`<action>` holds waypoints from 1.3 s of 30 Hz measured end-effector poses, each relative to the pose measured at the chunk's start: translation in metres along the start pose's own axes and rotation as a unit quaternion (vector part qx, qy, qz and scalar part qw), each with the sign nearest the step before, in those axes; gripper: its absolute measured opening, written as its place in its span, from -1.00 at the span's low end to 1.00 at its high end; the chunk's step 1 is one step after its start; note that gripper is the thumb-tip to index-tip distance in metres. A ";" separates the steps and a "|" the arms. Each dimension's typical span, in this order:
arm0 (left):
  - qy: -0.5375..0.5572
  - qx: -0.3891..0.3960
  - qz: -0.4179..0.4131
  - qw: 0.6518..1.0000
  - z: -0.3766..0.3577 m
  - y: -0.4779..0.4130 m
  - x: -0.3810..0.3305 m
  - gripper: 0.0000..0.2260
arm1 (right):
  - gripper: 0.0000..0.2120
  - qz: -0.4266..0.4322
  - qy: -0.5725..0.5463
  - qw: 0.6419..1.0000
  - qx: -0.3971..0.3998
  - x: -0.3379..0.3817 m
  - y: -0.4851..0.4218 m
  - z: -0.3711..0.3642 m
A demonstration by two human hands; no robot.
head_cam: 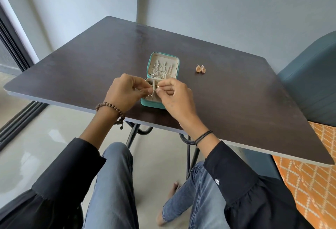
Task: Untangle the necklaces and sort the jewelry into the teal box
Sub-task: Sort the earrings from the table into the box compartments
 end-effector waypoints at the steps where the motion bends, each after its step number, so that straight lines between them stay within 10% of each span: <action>1: -0.014 0.001 0.002 1.000 0.000 0.000 0.000 -0.85 | -0.85 0.000 -0.001 1.000 0.002 0.000 0.000 0.000; 39: -0.071 0.059 0.057 0.994 -0.124 -0.160 -0.110 -0.73 | -0.83 -0.129 0.079 0.987 -0.054 -0.130 -0.084 0.161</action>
Point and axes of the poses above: each hand's wrist, its own y-axis away from the middle knuckle, its own z-axis out of the back of the hand, x = y × z, the point moved 4 cm from there along -y, towards the middle knuckle, and after that the axes turned 10 degrees about x, right-handed, at the moved point
